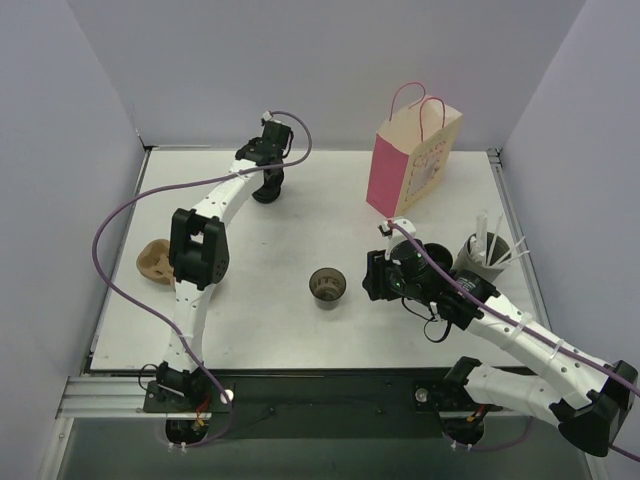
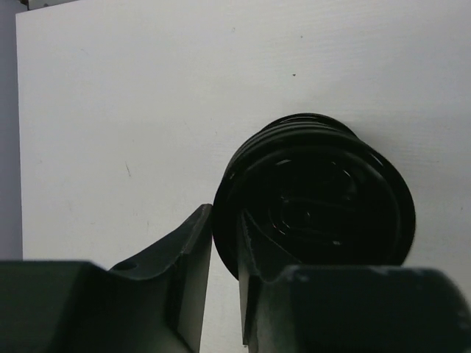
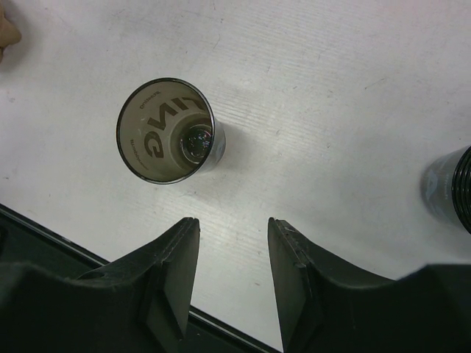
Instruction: Pack the takeout coffee
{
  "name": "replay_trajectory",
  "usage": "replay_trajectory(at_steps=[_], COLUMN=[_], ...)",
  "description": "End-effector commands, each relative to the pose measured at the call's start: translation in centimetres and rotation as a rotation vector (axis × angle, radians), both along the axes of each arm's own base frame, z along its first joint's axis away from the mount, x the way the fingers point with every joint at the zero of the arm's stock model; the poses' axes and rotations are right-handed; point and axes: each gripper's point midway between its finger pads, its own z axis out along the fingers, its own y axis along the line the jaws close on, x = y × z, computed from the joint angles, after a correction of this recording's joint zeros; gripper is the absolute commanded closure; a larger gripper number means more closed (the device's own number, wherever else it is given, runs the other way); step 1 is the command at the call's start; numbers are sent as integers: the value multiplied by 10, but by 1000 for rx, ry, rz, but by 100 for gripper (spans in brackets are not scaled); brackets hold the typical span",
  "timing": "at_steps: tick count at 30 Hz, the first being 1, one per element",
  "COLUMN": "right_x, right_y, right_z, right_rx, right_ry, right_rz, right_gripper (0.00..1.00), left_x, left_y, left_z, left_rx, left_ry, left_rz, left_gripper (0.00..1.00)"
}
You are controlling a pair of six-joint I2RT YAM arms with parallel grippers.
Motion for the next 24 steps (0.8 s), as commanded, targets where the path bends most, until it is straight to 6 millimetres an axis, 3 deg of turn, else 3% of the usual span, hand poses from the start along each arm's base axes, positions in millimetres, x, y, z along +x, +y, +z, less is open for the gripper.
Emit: replay_trajectory(at_steps=[1,6,13,17,24], right_x=[5,5,4,3,3], right_y=[-1,0,1,0,1], right_z=[15,18,19,18,19], right_rx=[6,14,24,24,24], right_ry=[-45,-50,-46,-45,-44], right_rz=[-13,-11,-9,-8,-4], right_gripper=[58,58,58,58,58], left_x=[7,5,5,4,4], left_y=[1,-5,-6,-6,-7], left_z=[28,44,52,61,61], left_rx=[-14,-25,-29,-38,-39], left_ry=[-83,-105,-108,-123,-114], left_rz=[4,-12,-11,-8,-10], left_gripper=[77,78,82,77,80])
